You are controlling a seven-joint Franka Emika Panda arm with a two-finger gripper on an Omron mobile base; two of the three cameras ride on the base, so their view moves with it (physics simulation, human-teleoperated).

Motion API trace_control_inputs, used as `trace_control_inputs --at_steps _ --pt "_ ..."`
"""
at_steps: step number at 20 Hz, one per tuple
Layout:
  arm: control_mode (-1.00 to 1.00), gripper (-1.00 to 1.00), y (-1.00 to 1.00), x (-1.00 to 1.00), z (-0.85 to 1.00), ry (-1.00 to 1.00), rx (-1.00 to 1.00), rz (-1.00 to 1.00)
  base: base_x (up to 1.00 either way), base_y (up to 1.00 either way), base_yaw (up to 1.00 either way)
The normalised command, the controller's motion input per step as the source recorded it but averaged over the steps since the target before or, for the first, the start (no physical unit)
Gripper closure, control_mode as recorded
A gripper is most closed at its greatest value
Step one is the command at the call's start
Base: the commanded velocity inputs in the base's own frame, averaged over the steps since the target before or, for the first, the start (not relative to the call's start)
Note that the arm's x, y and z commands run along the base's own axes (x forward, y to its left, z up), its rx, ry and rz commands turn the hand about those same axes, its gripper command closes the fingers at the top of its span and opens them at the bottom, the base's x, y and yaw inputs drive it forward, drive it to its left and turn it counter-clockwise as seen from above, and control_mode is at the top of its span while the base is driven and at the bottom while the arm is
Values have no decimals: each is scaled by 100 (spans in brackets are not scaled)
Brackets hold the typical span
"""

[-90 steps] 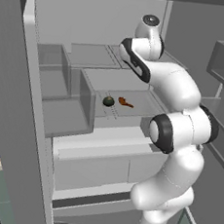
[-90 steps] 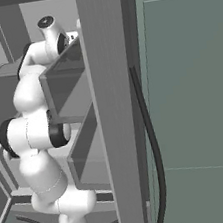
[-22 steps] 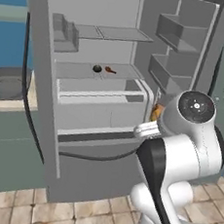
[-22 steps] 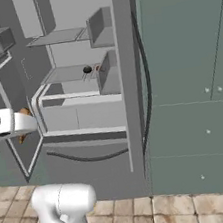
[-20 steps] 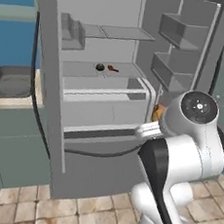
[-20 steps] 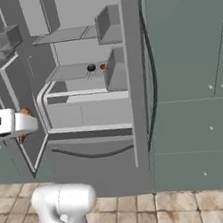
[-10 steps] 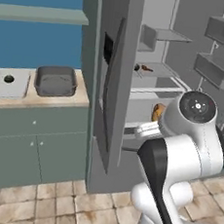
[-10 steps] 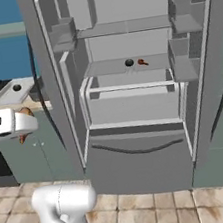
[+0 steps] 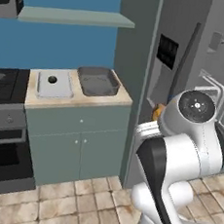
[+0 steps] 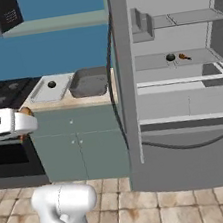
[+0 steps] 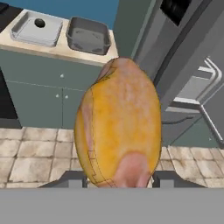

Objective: Place one squash and one chicken drumstick in each tupperware on the nearby counter, to pack two identical lunches.

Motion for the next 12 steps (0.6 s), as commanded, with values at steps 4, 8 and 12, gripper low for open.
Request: trace_control_inputs --at_steps 4,8,12 --pt "100 100 0 0 0 0 0 0 1 100 -6" --pt "100 100 0 0 0 0 0 0 31 83 -4" --pt "100 100 0 0 0 0 0 0 80 22 0"
